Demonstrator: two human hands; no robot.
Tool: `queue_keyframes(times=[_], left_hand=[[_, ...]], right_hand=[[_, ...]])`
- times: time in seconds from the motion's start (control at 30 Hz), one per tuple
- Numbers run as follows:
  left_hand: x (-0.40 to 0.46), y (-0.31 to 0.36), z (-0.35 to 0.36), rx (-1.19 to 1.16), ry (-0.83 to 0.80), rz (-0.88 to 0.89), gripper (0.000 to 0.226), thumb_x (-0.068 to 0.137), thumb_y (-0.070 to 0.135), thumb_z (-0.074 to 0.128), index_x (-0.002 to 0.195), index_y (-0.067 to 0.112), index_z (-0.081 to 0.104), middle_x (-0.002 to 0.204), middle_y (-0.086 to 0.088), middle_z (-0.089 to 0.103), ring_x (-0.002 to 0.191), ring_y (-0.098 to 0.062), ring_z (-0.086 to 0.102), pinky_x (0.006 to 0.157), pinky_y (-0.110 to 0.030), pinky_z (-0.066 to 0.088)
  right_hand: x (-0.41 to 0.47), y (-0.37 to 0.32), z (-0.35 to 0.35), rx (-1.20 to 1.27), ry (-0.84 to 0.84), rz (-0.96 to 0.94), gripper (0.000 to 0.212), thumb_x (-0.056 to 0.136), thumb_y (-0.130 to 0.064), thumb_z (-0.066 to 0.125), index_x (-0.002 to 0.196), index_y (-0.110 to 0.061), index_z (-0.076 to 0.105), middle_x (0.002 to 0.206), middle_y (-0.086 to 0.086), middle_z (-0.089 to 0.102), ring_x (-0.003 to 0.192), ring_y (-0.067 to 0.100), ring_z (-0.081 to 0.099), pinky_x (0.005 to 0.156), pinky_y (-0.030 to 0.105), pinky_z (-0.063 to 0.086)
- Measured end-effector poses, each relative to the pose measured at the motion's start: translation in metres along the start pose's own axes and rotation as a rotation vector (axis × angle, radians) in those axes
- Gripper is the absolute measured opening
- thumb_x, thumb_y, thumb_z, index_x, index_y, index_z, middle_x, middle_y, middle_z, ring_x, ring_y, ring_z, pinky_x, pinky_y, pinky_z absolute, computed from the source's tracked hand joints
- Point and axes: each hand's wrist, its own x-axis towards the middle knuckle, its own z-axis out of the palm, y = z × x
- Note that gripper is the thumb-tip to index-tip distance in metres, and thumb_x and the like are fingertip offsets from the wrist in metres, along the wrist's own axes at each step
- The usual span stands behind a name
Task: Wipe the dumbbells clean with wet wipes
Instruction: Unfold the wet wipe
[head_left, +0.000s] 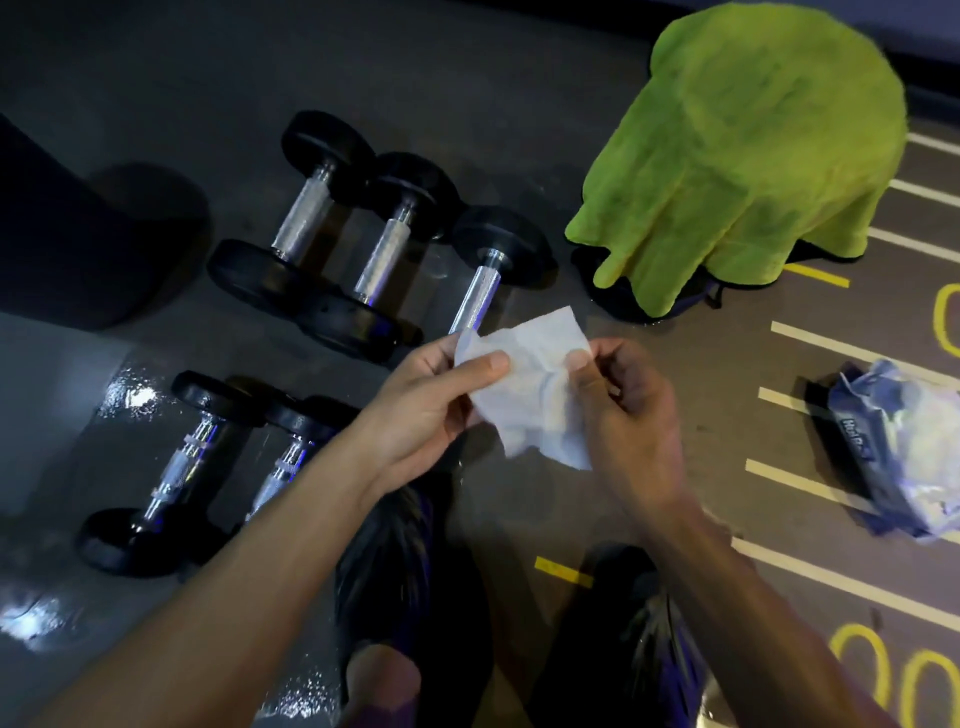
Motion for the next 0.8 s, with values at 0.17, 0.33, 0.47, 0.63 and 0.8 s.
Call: queue_keyframes(times=[0.17,0.33,0.47,0.63,0.8], left_hand=[[0.0,0.004,-0.003,-0.155,0.006,-0.059,0.024,0.093,0.025,0.063,0.105,0.013,0.08,0.104,-0.008,0.078,0.092,-0.017,0.077,0.079,-0.034,0.066],[-0.007,-0.013,0.015,-0.241,0.023,-0.117,0.03,0.098,0.023,0.06,0.121,0.004,0.067,0.099,-0.008,0.077,0.082,-0.016,0.075,0.07,-0.036,0.065],[0.001,-0.029,0.027,-0.032,0.427,0.024,0.019,0.104,0.023,0.062,0.106,0.008,0.075,0.102,-0.015,0.076,0.09,-0.024,0.071,0.083,-0.039,0.058],[0.002,-0.033,0.02,0.329,0.593,0.182,0.024,0.101,0.026,0.069,0.082,0.012,0.068,0.066,-0.001,0.046,0.061,-0.009,0.044,0.057,-0.022,0.041],[-0.011,-0.023,0.023,0.775,0.594,0.335,0.023,0.1,0.029,0.069,0.082,0.017,0.061,0.053,0.002,0.051,0.049,-0.007,0.041,0.054,-0.024,0.038]], right_hand=[[0.004,-0.002,0.002,0.033,0.026,-0.043,0.01,0.106,-0.019,0.058,0.096,-0.019,0.06,0.082,-0.006,0.061,0.072,0.003,0.054,0.066,0.019,0.046],[0.005,0.006,0.004,0.153,0.092,0.033,0.01,0.104,-0.026,0.058,0.096,-0.02,0.061,0.081,-0.003,0.059,0.074,0.009,0.052,0.067,0.03,0.047],[-0.001,0.007,0.004,0.111,0.158,0.013,0.013,0.106,-0.022,0.057,0.094,-0.021,0.06,0.075,-0.009,0.056,0.067,0.004,0.049,0.063,0.022,0.044],[-0.006,0.016,0.0,0.071,0.218,0.031,0.01,0.105,-0.025,0.06,0.096,-0.02,0.062,0.078,-0.005,0.062,0.067,0.005,0.053,0.063,0.025,0.045],[-0.013,0.019,-0.003,-0.029,0.205,0.021,0.008,0.104,-0.028,0.06,0.098,-0.023,0.062,0.076,-0.008,0.063,0.062,0.005,0.052,0.061,0.025,0.043]])
